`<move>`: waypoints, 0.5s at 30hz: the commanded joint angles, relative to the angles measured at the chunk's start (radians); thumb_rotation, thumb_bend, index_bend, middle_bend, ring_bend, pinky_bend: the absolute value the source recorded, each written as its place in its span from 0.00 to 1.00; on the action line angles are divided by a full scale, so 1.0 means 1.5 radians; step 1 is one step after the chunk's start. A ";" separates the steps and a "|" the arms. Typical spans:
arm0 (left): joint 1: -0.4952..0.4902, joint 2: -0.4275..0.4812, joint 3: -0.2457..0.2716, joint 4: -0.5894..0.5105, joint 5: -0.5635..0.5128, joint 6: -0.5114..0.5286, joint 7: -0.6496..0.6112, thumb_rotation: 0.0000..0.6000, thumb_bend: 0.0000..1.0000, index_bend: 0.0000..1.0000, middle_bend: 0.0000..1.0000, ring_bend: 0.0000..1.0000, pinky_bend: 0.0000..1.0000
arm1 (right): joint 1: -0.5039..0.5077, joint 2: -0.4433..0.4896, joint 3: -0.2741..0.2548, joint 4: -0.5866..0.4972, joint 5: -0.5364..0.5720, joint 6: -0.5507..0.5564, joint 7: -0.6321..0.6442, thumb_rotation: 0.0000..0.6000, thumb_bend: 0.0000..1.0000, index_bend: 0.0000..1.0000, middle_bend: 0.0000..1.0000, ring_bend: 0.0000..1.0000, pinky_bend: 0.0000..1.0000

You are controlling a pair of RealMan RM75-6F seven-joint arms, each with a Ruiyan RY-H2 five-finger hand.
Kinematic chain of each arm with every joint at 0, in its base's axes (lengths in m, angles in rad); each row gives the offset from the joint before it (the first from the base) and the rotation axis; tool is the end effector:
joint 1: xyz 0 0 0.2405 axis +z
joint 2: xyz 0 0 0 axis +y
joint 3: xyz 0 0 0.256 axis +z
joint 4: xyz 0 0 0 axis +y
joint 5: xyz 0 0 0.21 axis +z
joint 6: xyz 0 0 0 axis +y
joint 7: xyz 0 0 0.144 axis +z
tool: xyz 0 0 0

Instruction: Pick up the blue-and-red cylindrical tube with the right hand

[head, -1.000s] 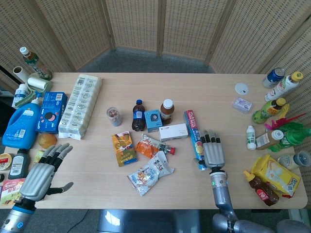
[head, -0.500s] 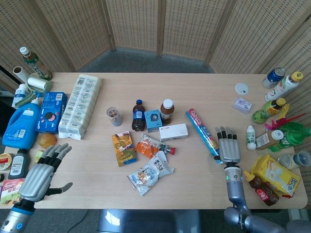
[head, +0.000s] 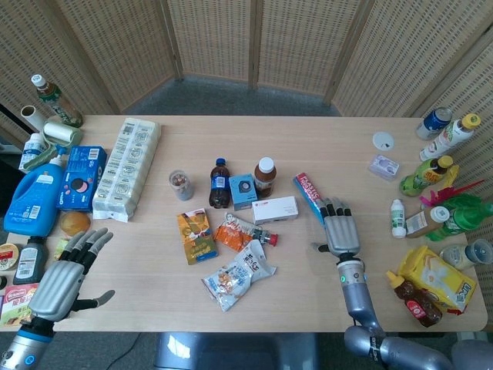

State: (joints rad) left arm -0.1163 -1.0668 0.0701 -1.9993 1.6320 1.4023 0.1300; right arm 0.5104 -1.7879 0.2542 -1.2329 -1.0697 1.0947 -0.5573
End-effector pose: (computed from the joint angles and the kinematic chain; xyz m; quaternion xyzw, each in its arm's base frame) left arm -0.2214 0.1534 0.1218 -0.6398 -0.4545 -0.4218 0.4540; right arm -0.2246 -0.3194 -0.0461 0.6634 -0.4017 0.2976 0.5567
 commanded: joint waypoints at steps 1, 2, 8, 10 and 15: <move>0.007 0.005 0.003 0.008 0.001 0.010 -0.011 1.00 0.22 0.05 0.02 0.00 0.00 | 0.026 -0.015 0.019 0.029 0.026 -0.033 0.000 0.87 0.00 0.00 0.00 0.00 0.00; 0.009 0.007 0.004 0.010 0.001 0.011 -0.014 1.00 0.22 0.05 0.02 0.00 0.00 | 0.032 -0.018 0.022 0.037 0.030 -0.041 0.003 0.87 0.00 0.00 0.00 0.00 0.00; 0.015 0.011 0.007 0.021 0.003 0.020 -0.030 1.00 0.22 0.05 0.02 0.00 0.00 | 0.060 -0.022 0.037 0.084 0.056 -0.087 0.028 0.87 0.01 0.00 0.00 0.00 0.00; 0.017 0.012 0.007 0.023 0.003 0.022 -0.033 1.00 0.22 0.05 0.02 0.00 0.00 | 0.063 -0.018 0.042 0.094 0.065 -0.096 0.040 0.87 0.02 0.00 0.00 0.00 0.00; 0.015 0.012 0.005 0.021 0.003 0.018 -0.030 1.00 0.22 0.05 0.02 0.00 0.00 | 0.069 -0.011 0.051 0.113 0.089 -0.117 0.064 0.88 0.03 0.00 0.00 0.00 0.00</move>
State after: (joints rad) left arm -0.0935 -1.0490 0.0785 -1.9667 1.6363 1.4291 0.0841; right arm 0.6099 -1.8082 0.3256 -1.0707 -0.9435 0.9270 -0.4674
